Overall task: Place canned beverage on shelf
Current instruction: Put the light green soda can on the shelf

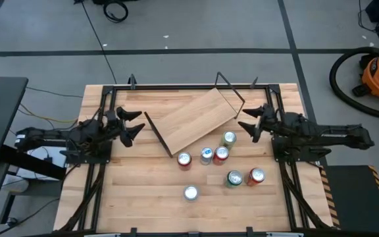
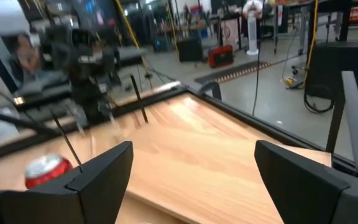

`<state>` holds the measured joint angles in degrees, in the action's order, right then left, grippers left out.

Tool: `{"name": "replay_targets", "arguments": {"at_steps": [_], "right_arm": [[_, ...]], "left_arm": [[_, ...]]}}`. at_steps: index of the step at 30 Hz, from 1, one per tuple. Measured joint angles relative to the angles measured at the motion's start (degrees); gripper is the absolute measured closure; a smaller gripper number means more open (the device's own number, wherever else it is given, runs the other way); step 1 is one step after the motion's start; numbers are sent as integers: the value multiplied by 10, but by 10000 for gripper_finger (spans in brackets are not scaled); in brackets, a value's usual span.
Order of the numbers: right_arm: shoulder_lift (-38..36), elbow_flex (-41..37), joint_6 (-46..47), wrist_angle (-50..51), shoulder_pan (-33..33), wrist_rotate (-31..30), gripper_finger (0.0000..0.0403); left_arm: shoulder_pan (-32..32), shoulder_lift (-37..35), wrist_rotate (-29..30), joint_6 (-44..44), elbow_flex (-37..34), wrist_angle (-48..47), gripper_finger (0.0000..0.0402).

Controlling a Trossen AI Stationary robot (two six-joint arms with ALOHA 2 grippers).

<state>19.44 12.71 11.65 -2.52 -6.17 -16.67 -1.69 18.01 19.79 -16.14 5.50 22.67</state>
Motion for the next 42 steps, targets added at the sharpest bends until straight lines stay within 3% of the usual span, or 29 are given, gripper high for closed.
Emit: {"name": "replay_targets", "arguments": {"at_steps": [16,28,36,42], "right_arm": [[219,135,-64,89,2,85,56],[366,305,-105,318,25,94,55],[444,374,-183,421,55,93,7],[524,444,-204,512,61,92,12]], "left_arm": [[0,162,-1,-13,91,1,45],[0,176,10,4,115,1,45],[0,176,11,8,115,2,45],[0,176,13,12,115,2,45]]}}
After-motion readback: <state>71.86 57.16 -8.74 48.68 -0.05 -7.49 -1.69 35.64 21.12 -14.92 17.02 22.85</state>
